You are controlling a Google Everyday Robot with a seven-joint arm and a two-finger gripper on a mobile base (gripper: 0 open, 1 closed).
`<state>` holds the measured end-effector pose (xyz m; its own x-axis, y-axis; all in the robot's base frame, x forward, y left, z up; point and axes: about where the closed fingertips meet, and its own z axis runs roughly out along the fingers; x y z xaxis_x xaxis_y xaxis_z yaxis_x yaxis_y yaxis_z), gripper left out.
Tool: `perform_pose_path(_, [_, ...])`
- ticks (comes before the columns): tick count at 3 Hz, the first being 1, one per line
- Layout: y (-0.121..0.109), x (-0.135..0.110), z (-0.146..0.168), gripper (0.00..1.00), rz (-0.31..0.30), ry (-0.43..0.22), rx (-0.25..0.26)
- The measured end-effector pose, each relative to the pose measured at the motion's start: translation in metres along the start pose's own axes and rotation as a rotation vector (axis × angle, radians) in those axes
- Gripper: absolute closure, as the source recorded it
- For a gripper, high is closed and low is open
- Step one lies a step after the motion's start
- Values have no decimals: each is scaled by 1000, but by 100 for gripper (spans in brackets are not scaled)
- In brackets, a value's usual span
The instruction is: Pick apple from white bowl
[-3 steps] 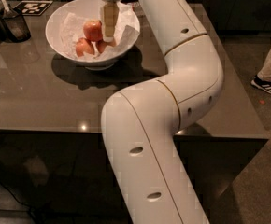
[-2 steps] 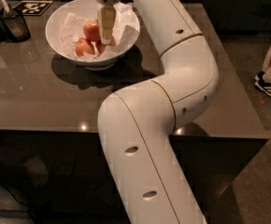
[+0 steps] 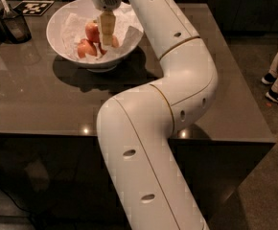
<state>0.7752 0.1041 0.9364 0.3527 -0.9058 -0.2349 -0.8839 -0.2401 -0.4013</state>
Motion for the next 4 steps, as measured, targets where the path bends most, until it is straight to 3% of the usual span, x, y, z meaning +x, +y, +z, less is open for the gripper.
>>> perform_pose_path(2, [3,18,-4,0,11,36,-3])
perform_pose_path(3, [5,18,9,0,-23,75,-28])
perform_pose_path(4, [-3,16,14,0,-20,64,-3])
